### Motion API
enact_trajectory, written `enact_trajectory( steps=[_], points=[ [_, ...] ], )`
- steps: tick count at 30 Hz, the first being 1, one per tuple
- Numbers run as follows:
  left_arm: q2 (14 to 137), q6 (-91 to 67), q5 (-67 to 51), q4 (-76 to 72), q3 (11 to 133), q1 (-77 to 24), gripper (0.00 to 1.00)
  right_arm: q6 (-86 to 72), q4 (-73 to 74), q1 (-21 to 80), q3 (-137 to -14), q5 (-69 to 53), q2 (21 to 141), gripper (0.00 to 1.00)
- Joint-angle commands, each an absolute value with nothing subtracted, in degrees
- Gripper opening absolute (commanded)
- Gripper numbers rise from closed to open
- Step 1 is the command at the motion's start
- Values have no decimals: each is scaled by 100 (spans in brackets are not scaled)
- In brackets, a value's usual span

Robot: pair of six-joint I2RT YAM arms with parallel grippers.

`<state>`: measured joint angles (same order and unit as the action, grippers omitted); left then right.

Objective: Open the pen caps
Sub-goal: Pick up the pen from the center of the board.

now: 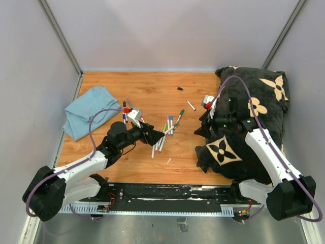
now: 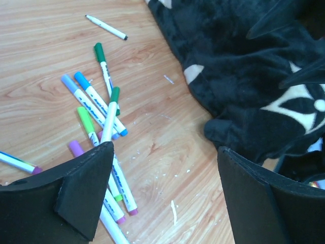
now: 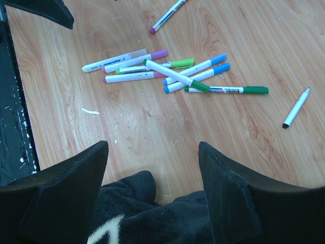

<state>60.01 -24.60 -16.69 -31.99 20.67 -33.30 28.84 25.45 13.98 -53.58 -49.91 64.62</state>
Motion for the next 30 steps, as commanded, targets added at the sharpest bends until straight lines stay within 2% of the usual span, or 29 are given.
enact_trajectory(
  steps=[1, 5, 10, 30],
  points=[
    [6139, -1660, -262, -1777, 2795, -3888, 87, 3015, 2667, 1366, -5520, -4985, 6478, 73],
    [6451, -1393, 451, -854, 3308, -4160, 87, 3015, 2663, 1364, -5525, -4960, 6546, 73],
    [6951, -1123, 658, -275, 3912, -4335, 87, 3014, 2663, 1364, -5520, -4909, 6599, 73],
    [8097, -672, 724, -35, 4660, -4395, 87, 3041, 2702, 1371, -5523, -4913, 6702, 73]
  ],
)
